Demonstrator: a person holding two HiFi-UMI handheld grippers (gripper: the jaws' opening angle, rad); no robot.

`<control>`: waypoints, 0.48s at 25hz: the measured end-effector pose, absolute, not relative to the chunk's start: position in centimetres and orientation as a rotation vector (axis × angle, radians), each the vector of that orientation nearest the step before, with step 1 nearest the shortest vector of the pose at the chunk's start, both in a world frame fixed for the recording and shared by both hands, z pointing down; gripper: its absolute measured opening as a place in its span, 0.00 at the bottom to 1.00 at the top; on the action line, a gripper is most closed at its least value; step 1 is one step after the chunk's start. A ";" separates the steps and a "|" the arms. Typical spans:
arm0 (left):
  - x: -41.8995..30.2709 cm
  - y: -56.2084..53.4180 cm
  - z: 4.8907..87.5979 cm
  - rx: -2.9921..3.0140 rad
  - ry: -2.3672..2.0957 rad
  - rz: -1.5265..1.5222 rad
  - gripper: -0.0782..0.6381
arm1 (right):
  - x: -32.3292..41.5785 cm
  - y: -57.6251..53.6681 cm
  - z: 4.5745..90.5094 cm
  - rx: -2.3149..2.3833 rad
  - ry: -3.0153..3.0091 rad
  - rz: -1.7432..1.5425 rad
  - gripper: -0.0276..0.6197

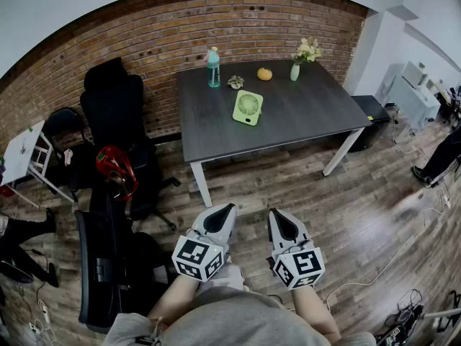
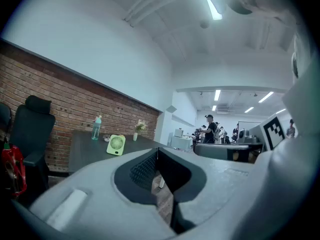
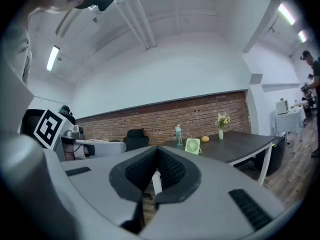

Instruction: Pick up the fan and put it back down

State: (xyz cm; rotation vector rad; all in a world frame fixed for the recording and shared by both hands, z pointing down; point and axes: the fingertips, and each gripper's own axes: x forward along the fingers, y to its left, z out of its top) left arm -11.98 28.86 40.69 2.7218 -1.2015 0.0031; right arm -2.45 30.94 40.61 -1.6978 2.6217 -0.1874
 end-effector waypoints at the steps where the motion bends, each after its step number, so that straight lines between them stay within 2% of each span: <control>1: -12.1 29.3 40.7 2.718 -1.203 0.000 0.14 | -2.4 31.5 40.6 -1.700 2.620 -0.186 0.05; 12: -11.7 31.4 40.2 2.731 -1.206 -0.004 0.14 | -3.0 33.9 39.9 -1.684 2.619 -0.162 0.05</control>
